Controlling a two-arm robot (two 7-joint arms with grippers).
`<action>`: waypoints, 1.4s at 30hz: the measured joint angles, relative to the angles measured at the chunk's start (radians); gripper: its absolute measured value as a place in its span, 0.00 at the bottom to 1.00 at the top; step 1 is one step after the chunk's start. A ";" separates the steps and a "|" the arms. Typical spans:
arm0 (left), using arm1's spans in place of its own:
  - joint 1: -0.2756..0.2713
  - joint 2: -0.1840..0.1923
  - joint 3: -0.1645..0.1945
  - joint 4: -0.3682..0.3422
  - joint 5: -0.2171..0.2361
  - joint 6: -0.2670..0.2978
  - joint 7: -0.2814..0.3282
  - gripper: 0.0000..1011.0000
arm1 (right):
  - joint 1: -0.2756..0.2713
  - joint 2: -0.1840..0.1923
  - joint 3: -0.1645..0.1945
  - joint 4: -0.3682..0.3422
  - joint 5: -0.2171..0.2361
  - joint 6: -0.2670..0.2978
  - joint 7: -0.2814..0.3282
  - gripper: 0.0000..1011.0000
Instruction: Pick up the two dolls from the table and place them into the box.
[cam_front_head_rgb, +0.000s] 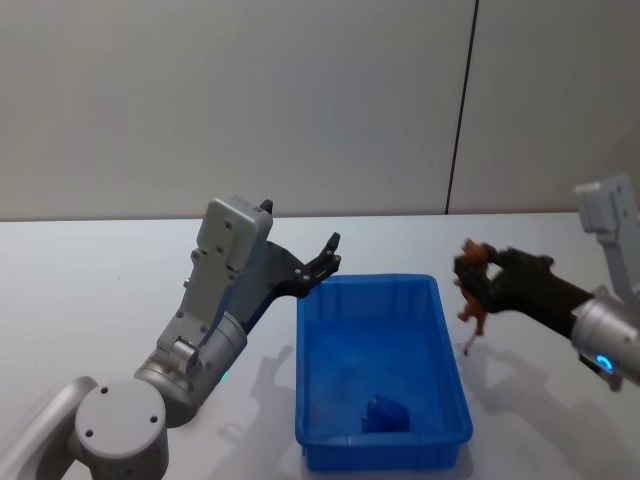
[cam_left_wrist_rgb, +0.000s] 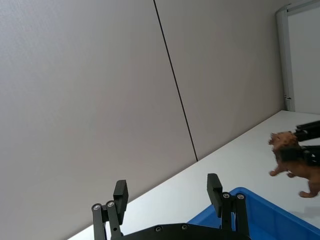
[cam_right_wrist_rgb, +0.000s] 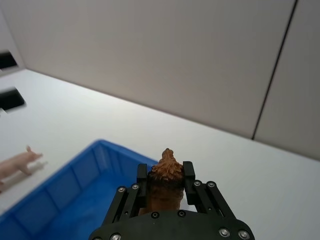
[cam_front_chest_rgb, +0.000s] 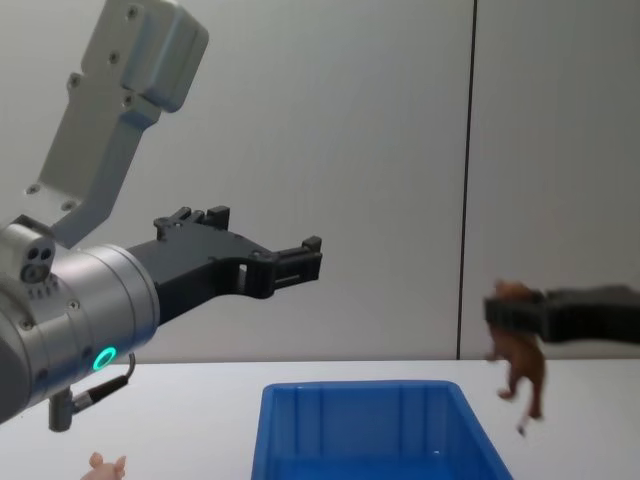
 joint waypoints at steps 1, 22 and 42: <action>0.000 0.000 0.000 0.000 0.000 0.000 0.000 0.99 | 0.011 -0.010 -0.004 -0.001 0.001 -0.007 0.005 0.40; 0.000 0.000 0.000 0.000 0.000 0.000 0.000 0.99 | 0.080 -0.098 -0.070 0.056 0.007 0.000 0.054 0.40; 0.000 0.000 0.000 0.000 0.000 0.000 0.000 0.99 | 0.079 -0.117 -0.098 0.112 0.008 0.019 0.056 0.81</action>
